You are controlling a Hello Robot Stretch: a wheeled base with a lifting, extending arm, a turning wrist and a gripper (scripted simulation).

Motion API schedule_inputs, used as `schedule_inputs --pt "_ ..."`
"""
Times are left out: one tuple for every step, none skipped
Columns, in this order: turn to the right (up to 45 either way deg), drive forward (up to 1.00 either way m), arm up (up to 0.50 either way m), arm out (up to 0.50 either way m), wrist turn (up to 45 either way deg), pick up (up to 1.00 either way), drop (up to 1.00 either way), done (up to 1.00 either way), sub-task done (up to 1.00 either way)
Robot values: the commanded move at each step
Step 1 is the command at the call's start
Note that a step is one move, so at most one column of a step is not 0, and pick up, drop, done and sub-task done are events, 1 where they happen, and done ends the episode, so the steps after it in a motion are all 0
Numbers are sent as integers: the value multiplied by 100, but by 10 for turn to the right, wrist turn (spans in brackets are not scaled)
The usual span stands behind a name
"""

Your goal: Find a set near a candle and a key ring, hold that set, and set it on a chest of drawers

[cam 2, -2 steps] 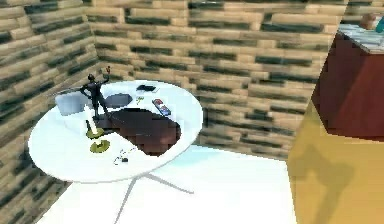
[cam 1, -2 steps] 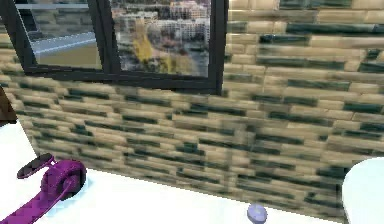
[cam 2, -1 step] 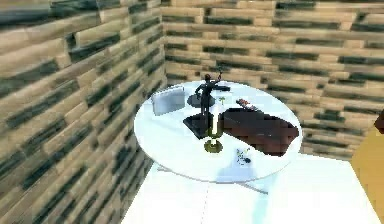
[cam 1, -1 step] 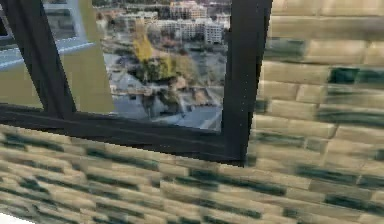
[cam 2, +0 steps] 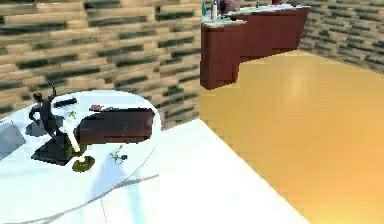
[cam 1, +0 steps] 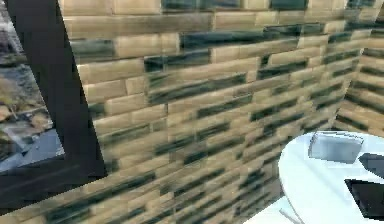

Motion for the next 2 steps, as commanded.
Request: schedule_inputs --pt "450 0 0 0 0 0 0 0 0" --pt "450 0 0 0 0 0 0 0 0"
